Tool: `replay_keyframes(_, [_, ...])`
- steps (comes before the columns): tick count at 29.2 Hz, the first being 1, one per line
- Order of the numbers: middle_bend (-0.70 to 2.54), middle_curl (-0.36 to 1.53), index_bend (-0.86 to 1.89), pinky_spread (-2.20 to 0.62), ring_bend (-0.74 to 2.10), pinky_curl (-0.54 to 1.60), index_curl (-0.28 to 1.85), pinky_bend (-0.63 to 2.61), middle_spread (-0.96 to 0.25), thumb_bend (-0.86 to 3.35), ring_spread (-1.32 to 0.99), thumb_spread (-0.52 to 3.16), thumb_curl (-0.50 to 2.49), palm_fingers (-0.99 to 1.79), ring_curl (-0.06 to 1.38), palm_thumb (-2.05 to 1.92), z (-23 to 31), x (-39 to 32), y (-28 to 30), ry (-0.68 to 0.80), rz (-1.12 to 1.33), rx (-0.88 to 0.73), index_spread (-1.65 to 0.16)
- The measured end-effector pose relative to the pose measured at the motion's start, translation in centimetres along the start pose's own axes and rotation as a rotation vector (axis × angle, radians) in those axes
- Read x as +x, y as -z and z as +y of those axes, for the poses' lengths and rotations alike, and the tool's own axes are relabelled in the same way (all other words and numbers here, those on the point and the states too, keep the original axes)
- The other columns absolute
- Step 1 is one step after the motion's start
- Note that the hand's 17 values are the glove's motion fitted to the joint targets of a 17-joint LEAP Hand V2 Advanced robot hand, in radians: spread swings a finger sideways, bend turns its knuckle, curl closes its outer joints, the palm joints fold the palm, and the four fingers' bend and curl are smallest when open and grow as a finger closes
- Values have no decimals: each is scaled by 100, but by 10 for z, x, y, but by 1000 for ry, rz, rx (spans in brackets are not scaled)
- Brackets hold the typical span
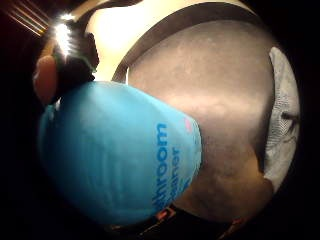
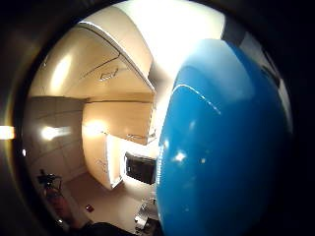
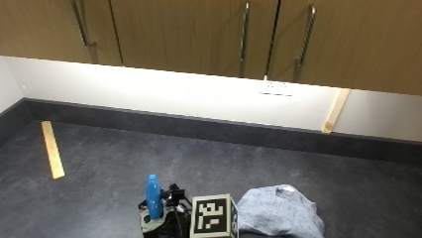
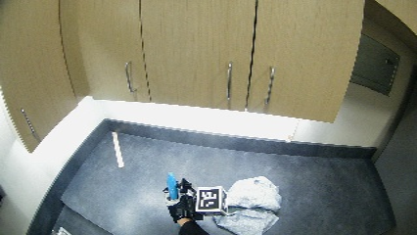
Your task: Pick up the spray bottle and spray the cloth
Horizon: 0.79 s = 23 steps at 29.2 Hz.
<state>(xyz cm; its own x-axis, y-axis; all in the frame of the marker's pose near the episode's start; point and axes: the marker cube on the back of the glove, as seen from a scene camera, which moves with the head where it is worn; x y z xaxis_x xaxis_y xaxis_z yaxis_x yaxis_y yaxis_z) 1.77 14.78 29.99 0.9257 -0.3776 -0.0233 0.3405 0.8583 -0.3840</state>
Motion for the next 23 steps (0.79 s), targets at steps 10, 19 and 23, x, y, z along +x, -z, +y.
replay_keyframes(10, [32,55,40,9,30,34,61,16,-6,-1,-7,56,81,110,47,116,4,-2,-9,-10,-18,-14,-14])
replay_keyframes(19, [30,55,38,9,29,31,61,13,-5,-1,-6,66,80,104,47,119,7,-4,-18,-30,-3,-62,-13])
replay_keyframes(23, [28,55,19,12,34,31,58,14,-3,-4,-4,73,77,73,50,113,8,-5,-25,-25,32,-126,-14])
